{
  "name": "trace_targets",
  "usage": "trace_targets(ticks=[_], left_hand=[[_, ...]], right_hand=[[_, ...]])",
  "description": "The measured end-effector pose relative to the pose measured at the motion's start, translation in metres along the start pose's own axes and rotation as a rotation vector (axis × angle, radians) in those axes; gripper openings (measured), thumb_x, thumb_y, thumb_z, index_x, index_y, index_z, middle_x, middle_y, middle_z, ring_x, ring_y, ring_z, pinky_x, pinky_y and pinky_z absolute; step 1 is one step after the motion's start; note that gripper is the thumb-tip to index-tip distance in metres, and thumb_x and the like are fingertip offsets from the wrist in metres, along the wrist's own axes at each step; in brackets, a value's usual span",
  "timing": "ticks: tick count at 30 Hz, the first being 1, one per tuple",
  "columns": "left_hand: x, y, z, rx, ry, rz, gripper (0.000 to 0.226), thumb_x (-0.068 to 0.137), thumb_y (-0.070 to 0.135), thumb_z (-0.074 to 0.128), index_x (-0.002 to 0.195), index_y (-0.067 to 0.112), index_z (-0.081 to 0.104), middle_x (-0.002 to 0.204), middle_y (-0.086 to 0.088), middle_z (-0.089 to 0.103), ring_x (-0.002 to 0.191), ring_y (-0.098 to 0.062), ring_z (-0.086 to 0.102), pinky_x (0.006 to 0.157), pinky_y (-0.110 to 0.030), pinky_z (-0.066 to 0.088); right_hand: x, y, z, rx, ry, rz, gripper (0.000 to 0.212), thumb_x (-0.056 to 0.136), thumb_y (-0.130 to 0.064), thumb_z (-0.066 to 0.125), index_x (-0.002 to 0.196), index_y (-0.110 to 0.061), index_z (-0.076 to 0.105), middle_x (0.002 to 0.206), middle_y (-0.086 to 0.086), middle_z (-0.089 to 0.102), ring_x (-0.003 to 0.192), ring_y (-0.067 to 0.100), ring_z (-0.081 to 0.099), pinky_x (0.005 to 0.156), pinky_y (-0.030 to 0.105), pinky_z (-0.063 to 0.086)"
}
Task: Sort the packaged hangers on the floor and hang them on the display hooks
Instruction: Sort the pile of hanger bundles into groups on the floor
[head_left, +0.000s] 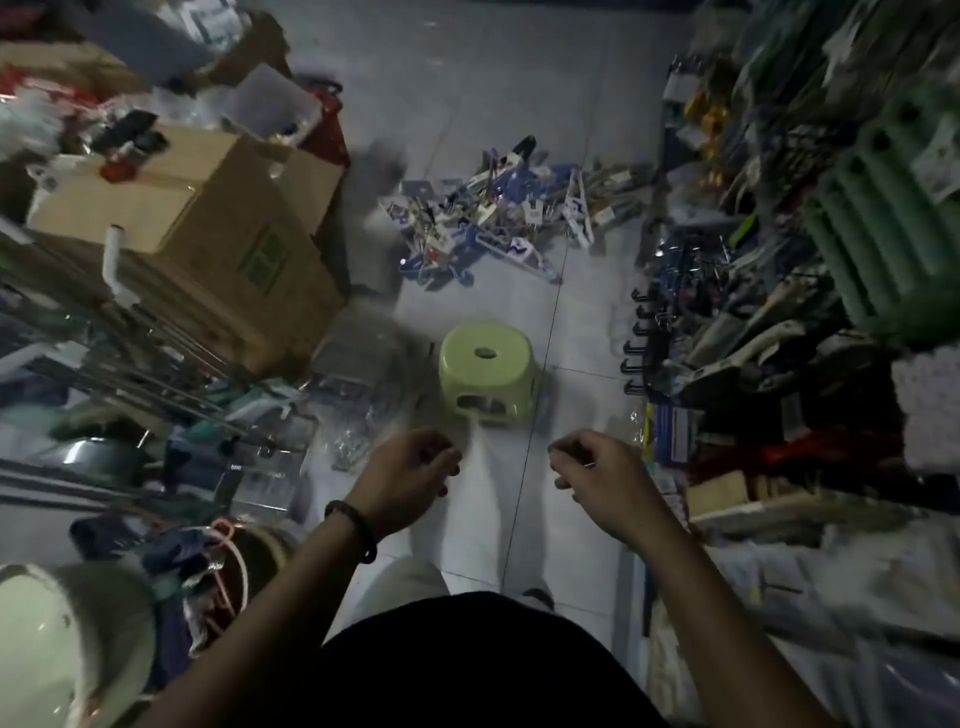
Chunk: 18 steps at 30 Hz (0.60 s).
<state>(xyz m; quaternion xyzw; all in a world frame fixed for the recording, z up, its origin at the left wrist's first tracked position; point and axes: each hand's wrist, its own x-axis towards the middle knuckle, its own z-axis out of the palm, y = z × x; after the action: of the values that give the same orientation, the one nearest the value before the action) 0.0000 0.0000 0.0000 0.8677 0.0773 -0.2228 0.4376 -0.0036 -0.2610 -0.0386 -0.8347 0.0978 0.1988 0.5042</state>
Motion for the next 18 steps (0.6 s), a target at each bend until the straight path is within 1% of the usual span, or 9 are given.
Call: trace_targets(ticks=[3,6,9,11,13,15,18], left_hand=[[0.014,0.003,-0.003,-0.001,0.027,-0.026,0.015,0.102,0.028,0.061,0.099,0.019,0.072,0.089,0.004,0.078,0.072,-0.012,0.075,0.061,-0.026,0.053],[0.039,0.007,-0.016,-0.035,0.017,-0.043,0.013,0.102,0.030,0.060,0.102,0.021,0.070,0.092,0.003,0.078,0.075,-0.012,0.076,0.064,-0.029,0.055],[0.081,0.004,-0.038,-0.059,-0.033,-0.039,0.014,0.101,0.035,0.061,0.110,0.026,0.067,0.101,0.005,0.076,0.087,-0.013,0.075,0.075,-0.036,0.062],[0.117,0.002,-0.055,-0.059,-0.082,-0.029,0.018,0.101,0.039,0.061,0.115,0.028,0.064,0.108,0.005,0.074,0.094,-0.014,0.073,0.082,-0.040,0.062],[0.158,0.005,-0.073,-0.004,-0.119,0.000,0.022,0.102,0.040,0.059,0.119,0.027,0.063,0.112,0.006,0.072,0.098,-0.013,0.071,0.085,-0.040,0.061],[0.198,0.013,-0.094,0.081,-0.149,0.043,0.024,0.103,0.036,0.057,0.122,0.023,0.064,0.114,0.005,0.070,0.099,-0.013,0.069,0.086,-0.039,0.059],[0.253,0.027,-0.130,0.193,-0.206,0.072,0.024,0.104,0.033,0.055,0.119,0.018,0.066,0.110,-0.001,0.072,0.094,-0.017,0.069,0.086,-0.044,0.059]], right_hand=[[0.021,-0.002,-0.014,-0.038,-0.036,0.020,0.013,0.096,-0.043,0.065,0.095,-0.033,0.072,0.091,-0.011,0.075,0.083,0.011,0.075,0.082,0.048,0.063],[0.055,-0.013,-0.029,-0.073,-0.053,0.034,0.014,0.097,-0.043,0.065,0.098,-0.032,0.074,0.094,-0.012,0.076,0.086,0.012,0.074,0.083,0.048,0.062],[0.100,-0.030,-0.037,-0.139,-0.060,0.031,0.019,0.097,-0.043,0.065,0.106,-0.031,0.075,0.100,-0.012,0.075,0.093,0.012,0.073,0.087,0.046,0.061],[0.135,-0.047,-0.039,-0.167,-0.067,0.020,0.026,0.094,-0.047,0.062,0.111,-0.032,0.074,0.103,-0.014,0.073,0.097,0.011,0.072,0.087,0.044,0.060],[0.172,-0.066,-0.040,-0.183,-0.062,0.026,0.028,0.095,-0.048,0.062,0.115,-0.033,0.072,0.105,-0.013,0.073,0.097,0.010,0.072,0.086,0.043,0.060],[0.205,-0.091,-0.041,-0.175,-0.041,0.059,0.024,0.099,-0.043,0.063,0.119,-0.032,0.070,0.107,-0.011,0.072,0.091,0.009,0.074,0.082,0.039,0.061],[0.246,-0.129,-0.046,-0.186,-0.024,0.105,0.024,0.101,-0.041,0.062,0.122,-0.030,0.068,0.109,-0.010,0.071,0.088,0.008,0.074,0.073,0.032,0.058]])
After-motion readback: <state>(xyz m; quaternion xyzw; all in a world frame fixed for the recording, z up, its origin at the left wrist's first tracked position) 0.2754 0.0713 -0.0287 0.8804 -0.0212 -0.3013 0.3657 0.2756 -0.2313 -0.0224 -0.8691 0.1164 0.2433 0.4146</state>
